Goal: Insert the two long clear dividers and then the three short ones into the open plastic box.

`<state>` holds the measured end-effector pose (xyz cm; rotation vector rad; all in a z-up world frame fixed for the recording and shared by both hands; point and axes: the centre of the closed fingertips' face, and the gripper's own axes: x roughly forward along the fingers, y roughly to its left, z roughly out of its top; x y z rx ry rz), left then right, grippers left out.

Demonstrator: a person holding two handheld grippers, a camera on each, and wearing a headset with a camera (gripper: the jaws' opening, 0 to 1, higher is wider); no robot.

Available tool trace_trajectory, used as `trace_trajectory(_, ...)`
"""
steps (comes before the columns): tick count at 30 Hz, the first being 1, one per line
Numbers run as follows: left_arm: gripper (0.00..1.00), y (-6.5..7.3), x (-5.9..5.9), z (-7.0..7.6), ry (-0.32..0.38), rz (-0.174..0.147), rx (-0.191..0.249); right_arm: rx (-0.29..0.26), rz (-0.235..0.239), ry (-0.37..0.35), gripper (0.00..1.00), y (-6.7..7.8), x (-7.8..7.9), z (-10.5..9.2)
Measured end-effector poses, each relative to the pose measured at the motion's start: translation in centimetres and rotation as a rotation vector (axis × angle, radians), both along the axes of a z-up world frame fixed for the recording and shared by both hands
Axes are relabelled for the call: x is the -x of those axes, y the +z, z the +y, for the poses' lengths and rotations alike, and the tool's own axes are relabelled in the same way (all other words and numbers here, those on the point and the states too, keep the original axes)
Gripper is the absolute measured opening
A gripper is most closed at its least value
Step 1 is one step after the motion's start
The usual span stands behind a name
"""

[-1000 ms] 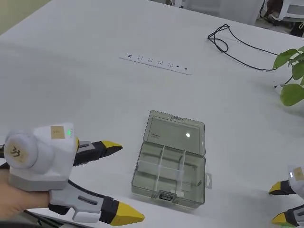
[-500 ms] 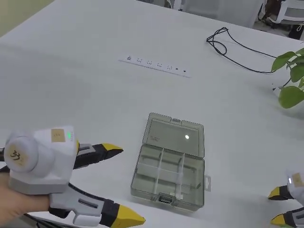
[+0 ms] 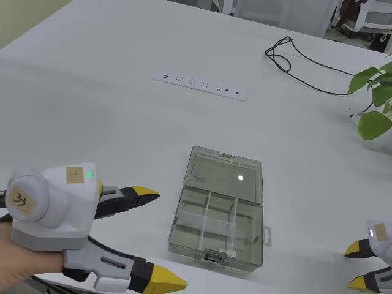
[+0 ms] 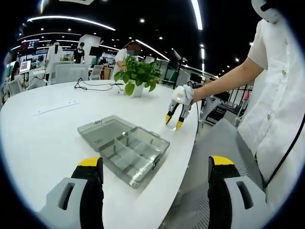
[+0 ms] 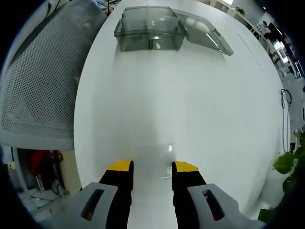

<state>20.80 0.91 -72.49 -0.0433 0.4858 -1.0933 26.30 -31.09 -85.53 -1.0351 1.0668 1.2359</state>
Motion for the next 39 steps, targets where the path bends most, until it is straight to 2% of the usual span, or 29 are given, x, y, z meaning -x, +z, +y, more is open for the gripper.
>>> trace_trajectory(9,0.93,0.5,0.0,-0.1,-0.004,-0.008,0.002,-0.045,-0.047,-0.005,0.33,1.8,0.0,1.6)
trace_trajectory(16,0.93,0.9,-0.1,-0.3,-0.007,-0.011,0.01,-0.088,-0.094,-0.001,0.33,3.8,-0.1,3.7)
trace_trajectory(20,0.93,1.3,-0.1,-0.4,-0.012,-0.015,0.01,-0.115,-0.133,0.009,0.33,5.5,-0.2,5.2)
trace_trajectory(29,0.89,2.4,-0.8,-1.0,0.008,-0.022,0.037,-0.192,-0.198,0.021,0.33,9.2,-0.1,8.9)
trace_trajectory(37,0.86,3.5,-1.4,-2.0,0.022,-0.009,0.076,-0.244,-0.242,0.046,0.33,11.9,0.6,12.4)
trace_trajectory(39,0.84,3.7,-1.4,-2.4,0.029,0.01,0.092,-0.255,-0.254,0.05,0.33,12.5,0.7,13.2)
